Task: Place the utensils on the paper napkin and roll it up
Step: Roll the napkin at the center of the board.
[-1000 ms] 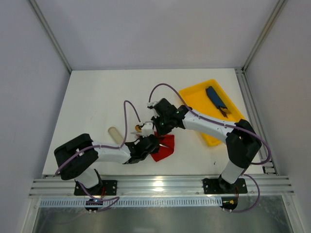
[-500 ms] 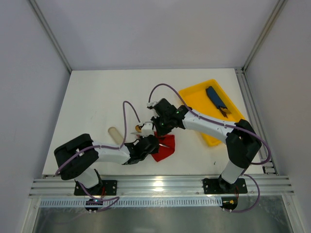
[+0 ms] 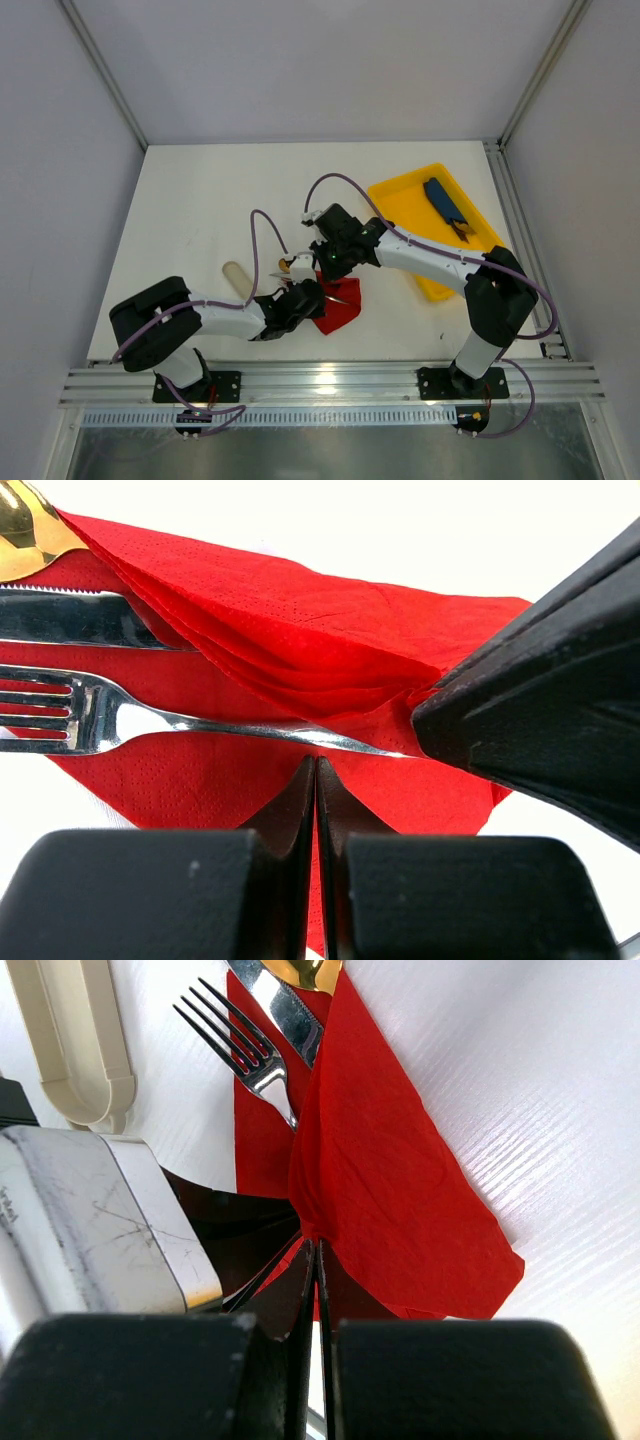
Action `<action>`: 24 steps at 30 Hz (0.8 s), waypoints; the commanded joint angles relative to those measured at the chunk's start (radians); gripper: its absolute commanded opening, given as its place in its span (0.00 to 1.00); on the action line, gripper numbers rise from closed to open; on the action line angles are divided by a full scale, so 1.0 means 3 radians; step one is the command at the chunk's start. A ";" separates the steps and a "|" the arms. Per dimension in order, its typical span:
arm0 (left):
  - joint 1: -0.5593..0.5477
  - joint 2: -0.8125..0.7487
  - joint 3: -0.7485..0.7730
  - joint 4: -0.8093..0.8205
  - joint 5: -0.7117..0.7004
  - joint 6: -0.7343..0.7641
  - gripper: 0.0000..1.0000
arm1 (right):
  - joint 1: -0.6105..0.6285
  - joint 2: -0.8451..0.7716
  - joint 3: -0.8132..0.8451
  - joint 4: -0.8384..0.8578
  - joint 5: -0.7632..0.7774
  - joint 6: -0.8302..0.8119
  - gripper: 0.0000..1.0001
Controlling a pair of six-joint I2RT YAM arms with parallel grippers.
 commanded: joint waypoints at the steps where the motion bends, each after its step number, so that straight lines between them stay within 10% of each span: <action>1: -0.0048 -0.0101 0.0026 0.0340 0.0127 0.0177 0.01 | 0.0101 0.0005 0.0154 0.0211 -0.0164 -0.0042 0.04; 24: -0.0053 -0.0029 -0.0097 0.0663 -0.0031 0.0172 0.00 | 0.0101 0.0005 0.0149 0.0196 -0.0164 -0.0057 0.04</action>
